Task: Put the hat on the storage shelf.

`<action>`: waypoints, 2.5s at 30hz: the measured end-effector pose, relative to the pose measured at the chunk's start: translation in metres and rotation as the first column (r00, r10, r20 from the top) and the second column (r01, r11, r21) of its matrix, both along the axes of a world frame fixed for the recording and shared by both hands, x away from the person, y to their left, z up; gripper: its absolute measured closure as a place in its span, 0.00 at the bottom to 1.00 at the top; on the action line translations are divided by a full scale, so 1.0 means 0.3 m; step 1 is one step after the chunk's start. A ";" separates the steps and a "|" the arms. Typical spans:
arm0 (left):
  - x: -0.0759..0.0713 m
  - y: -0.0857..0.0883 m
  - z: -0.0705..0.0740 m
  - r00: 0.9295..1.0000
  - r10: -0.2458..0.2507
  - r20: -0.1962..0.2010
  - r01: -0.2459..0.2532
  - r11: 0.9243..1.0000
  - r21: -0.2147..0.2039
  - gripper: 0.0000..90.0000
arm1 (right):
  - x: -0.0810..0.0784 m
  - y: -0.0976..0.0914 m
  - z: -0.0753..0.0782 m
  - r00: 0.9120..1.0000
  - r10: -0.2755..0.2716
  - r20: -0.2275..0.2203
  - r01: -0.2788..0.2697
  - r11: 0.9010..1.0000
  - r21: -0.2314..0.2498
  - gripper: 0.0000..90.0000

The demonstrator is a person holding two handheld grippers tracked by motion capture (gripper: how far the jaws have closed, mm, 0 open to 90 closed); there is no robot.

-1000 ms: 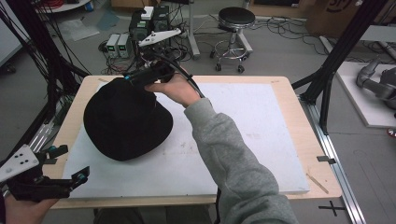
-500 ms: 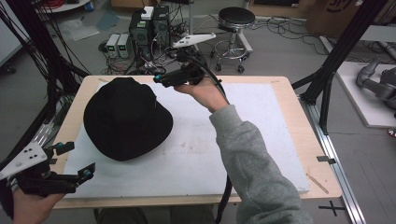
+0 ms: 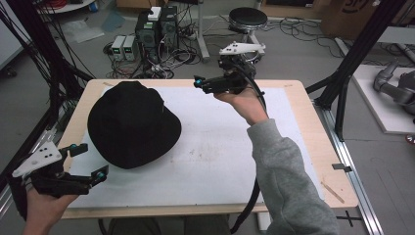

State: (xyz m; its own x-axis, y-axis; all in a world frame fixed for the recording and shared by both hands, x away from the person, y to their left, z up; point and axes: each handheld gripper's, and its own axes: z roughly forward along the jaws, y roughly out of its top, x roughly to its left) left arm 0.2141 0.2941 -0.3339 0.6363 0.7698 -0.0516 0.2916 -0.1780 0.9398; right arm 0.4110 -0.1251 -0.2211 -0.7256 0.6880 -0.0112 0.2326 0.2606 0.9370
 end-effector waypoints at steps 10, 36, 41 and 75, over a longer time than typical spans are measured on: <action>0.017 -0.018 0.000 1.000 -0.007 -0.002 0.007 1.000 0.000 0.02 | -0.041 -0.148 -0.069 0.997 -0.075 -0.026 0.075 0.997 -0.017 0.03; 0.060 -0.039 -0.001 1.000 -0.012 -0.001 0.012 1.000 -0.004 0.02 | -0.172 -0.461 -0.189 0.953 -0.297 -0.059 0.298 0.954 0.009 0.03; 0.066 -0.038 -0.004 1.000 -0.006 -0.005 0.006 1.000 -0.007 0.02 | -0.193 -0.508 -0.230 0.935 -0.347 -0.076 0.349 0.937 0.015 0.03; 0.078 -0.032 -0.016 1.000 0.008 -0.011 -0.008 1.000 -0.011 0.02 | -0.367 -0.639 -0.452 0.830 -0.553 -0.072 0.555 0.832 0.011 0.03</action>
